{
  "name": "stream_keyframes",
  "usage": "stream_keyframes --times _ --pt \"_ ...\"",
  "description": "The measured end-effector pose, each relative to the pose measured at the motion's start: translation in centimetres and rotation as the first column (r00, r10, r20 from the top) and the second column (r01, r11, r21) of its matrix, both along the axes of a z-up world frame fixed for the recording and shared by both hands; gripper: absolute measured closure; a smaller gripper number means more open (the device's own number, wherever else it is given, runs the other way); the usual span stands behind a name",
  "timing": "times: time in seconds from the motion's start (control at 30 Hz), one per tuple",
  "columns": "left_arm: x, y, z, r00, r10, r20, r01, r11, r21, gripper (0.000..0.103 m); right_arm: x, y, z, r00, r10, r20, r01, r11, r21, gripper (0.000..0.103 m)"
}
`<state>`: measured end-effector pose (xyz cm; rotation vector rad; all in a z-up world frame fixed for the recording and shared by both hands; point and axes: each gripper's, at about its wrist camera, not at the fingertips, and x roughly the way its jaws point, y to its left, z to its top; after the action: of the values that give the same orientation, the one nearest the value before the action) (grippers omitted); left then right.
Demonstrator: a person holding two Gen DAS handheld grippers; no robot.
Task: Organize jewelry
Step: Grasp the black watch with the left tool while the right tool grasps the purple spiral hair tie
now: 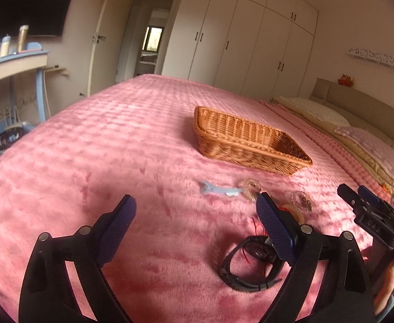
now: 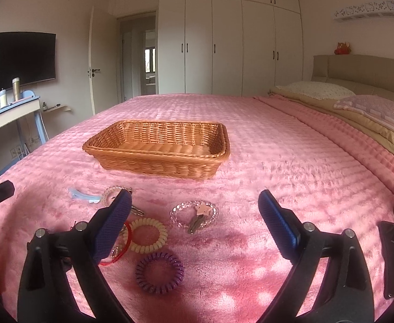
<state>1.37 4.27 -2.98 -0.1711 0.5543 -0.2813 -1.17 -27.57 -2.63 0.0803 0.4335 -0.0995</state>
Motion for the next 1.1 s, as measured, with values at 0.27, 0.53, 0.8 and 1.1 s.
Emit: stream_keyframes --times 0.27,0.53,0.8,1.1 --pt "-0.2 -2.3 -2.4 0.975 -0.098 -0.198 0.115 0.991 0.076 0.052 -0.6 -0.2 -1.8 0.975 0.105 -0.197 -0.102 0.994 0.026 0.053" --pt "1.1 -3.2 -3.7 0.941 -0.149 -0.303 0.176 0.982 0.062 0.068 1.4 0.7 -4.6 0.919 0.142 -0.367 -0.125 0.990 0.071 0.065" --pt "2.4 -4.1 -4.3 0.923 -0.140 -0.357 0.185 0.978 0.094 0.081 3.2 1.8 -5.5 0.889 0.155 -0.431 -0.144 0.988 0.059 0.087" --pt "1.4 -4.6 -3.4 0.945 -0.134 -0.300 0.178 0.976 0.124 0.091 2.3 2.1 -4.0 0.912 0.169 -0.374 -0.157 0.986 0.062 0.094"
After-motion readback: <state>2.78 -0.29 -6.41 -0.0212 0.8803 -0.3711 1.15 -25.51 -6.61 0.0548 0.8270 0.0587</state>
